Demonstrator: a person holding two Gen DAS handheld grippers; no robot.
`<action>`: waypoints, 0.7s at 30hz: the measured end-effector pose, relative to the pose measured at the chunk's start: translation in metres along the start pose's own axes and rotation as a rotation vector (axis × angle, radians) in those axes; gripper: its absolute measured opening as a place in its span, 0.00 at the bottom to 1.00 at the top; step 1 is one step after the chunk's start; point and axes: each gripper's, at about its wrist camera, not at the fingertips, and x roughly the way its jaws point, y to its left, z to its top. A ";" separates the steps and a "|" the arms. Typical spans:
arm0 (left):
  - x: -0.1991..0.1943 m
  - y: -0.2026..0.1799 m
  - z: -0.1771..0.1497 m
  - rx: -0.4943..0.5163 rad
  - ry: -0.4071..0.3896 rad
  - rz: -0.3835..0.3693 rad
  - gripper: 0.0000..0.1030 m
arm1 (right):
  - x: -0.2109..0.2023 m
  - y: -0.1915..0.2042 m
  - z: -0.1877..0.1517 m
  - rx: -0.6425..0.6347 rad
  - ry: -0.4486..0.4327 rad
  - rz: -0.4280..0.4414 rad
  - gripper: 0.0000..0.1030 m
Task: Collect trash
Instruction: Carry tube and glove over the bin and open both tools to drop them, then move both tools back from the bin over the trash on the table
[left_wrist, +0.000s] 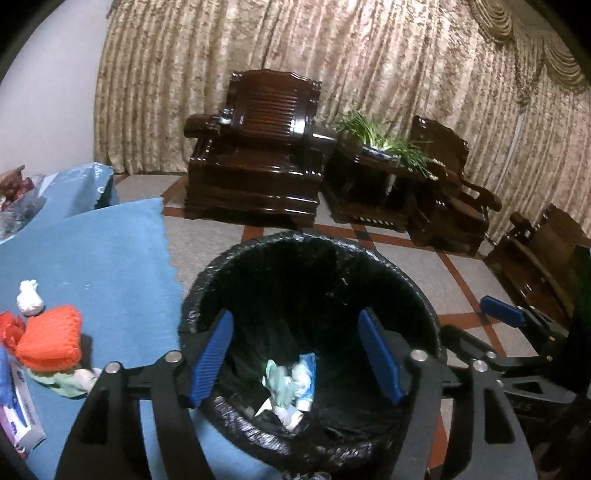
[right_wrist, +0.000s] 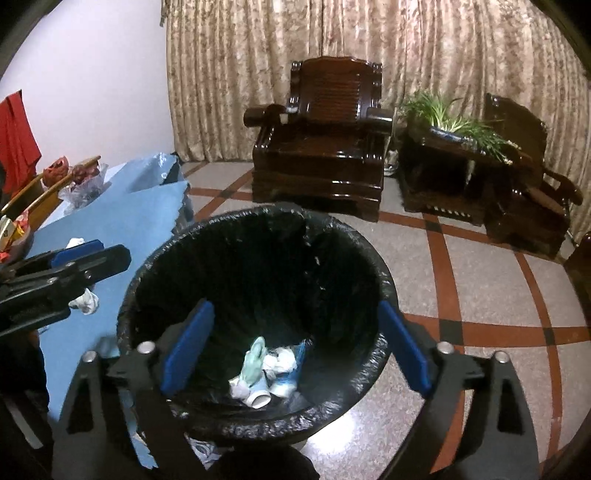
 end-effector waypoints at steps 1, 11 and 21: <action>-0.005 0.003 -0.001 -0.002 -0.007 0.010 0.76 | -0.002 0.002 0.001 0.002 -0.004 0.005 0.90; -0.068 0.054 -0.038 -0.049 -0.041 0.153 0.85 | -0.014 0.058 0.011 -0.054 -0.043 0.113 0.95; -0.132 0.125 -0.077 -0.164 -0.065 0.359 0.86 | -0.005 0.139 0.011 -0.141 -0.016 0.249 0.95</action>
